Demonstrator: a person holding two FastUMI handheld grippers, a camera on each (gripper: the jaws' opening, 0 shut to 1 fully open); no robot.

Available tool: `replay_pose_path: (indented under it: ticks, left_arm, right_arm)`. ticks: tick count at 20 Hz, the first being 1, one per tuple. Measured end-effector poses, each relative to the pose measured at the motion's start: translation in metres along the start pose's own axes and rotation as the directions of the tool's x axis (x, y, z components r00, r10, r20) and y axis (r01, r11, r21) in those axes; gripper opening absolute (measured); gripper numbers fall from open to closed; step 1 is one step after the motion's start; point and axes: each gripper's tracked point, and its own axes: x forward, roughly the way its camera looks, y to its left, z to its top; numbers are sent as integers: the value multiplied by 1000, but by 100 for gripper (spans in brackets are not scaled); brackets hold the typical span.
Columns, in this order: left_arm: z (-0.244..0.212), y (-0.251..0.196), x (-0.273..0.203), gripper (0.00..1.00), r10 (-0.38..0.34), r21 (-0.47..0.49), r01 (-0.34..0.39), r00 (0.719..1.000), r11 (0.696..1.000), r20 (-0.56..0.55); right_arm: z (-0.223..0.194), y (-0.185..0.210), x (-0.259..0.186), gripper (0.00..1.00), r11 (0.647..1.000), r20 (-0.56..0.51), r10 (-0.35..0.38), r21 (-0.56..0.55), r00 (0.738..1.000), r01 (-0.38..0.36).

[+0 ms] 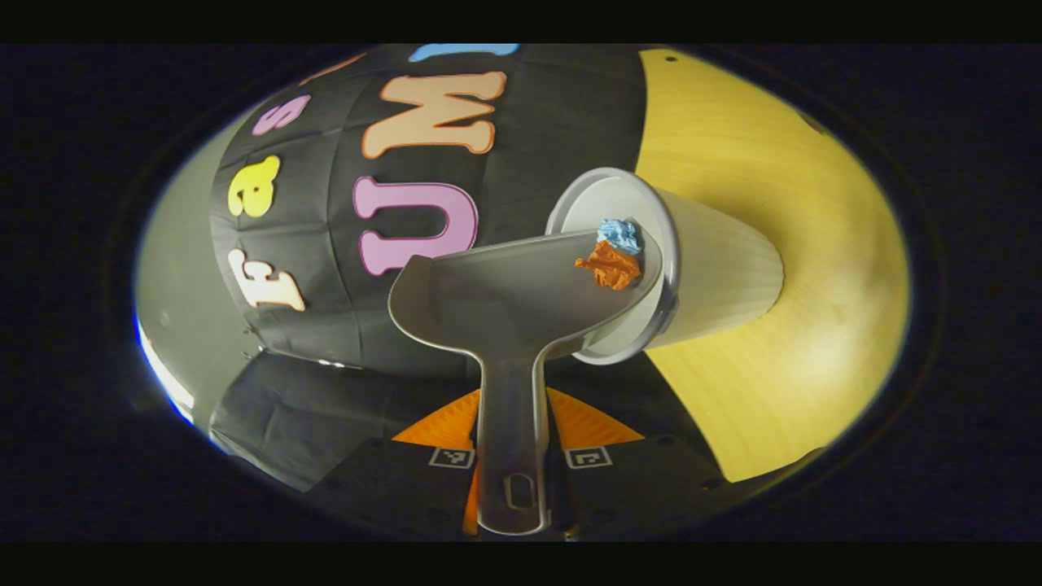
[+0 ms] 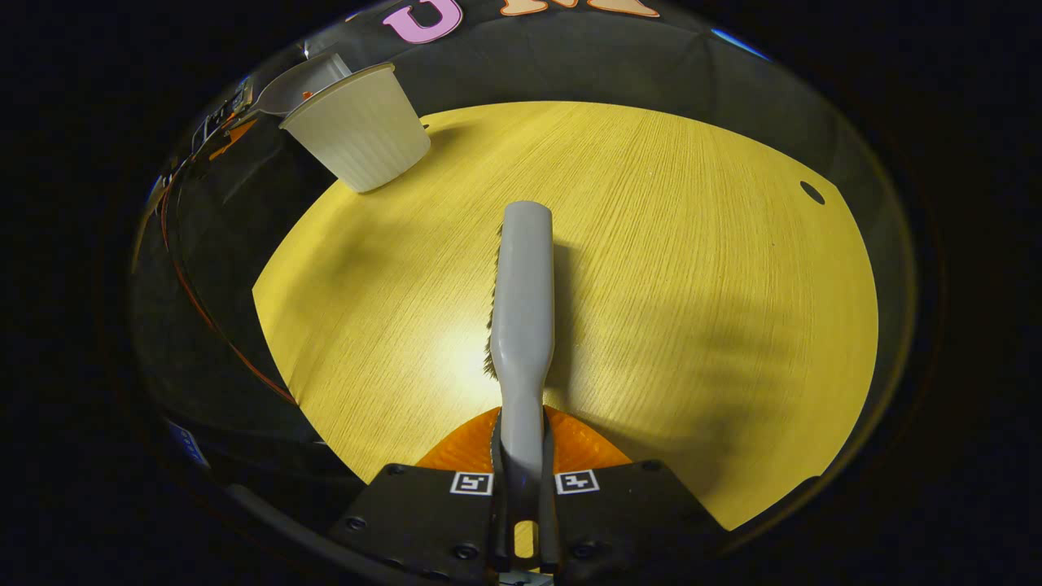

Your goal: Pick up the small broom and dustpan from the desktop, sweep the trash into the dustpan with the broom, and then empty the trash into the garbage bin.

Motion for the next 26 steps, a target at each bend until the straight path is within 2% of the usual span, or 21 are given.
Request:
replay_pose_path:
  ticks: [3, 9, 11, 12, 14, 16, 18, 20, 23, 25, 26]
  left_arm:
    - [-2, 18, 5, 27, 26, 149, -29, 1000, 988, 17]
    - [7, 32, -3, 27, 53, 289, -69, 997, 955, 63]
    - [5, 33, -9, 25, 54, 254, -68, 997, 965, 59]
    - [4, 33, -8, 26, 49, 207, -60, 997, 976, 60]
    - [-1, 30, -13, 25, 28, 30, -29, 999, 999, 39]
    - [-1, 31, -20, 24, 8, -159, -2, 999, 987, 38]
    - [8, 31, -28, 26, 13, -309, 6, 998, 951, 61]
    - [22, 27, -33, 24, -2, -441, 41, 996, 896, 87]
    - [53, -4, -58, 27, -58, -617, 145, 986, 773, 158]
    - [76, -28, -85, 25, -73, -704, 213, 972, 678, 223]
    - [89, -38, -96, 25, -88, -727, 250, 963, 639, 254]
  right_arm:
    - [0, -1, 1, 12, 1000, -2, -1, -7, 1000, 1]
    - [1, -3, -1, 12, 1000, 1, 11, -11, 1000, -11]
    - [2, -4, -3, 12, 1000, 6, 7, -14, 1000, -7]
    - [1, -3, -3, 12, 1000, 9, 6, -13, 1000, -6]
    - [1, -1, -4, 12, 1000, 23, 6, -2, 1000, -6]
    - [-1, -1, -6, 12, 1000, 34, 1, 15, 999, -2]
    - [-1, 2, -8, 12, 1000, 46, -12, 28, 999, 11]
    - [-3, 5, -10, 12, 999, 64, -24, 42, 998, 21]
    - [-3, 9, -17, 12, 998, 94, -42, 57, 995, 37]
    - [-2, 9, -24, 12, 996, 123, -63, 66, 990, 55]
    - [-4, 11, -26, 12, 995, 140, -82, 70, 987, 72]
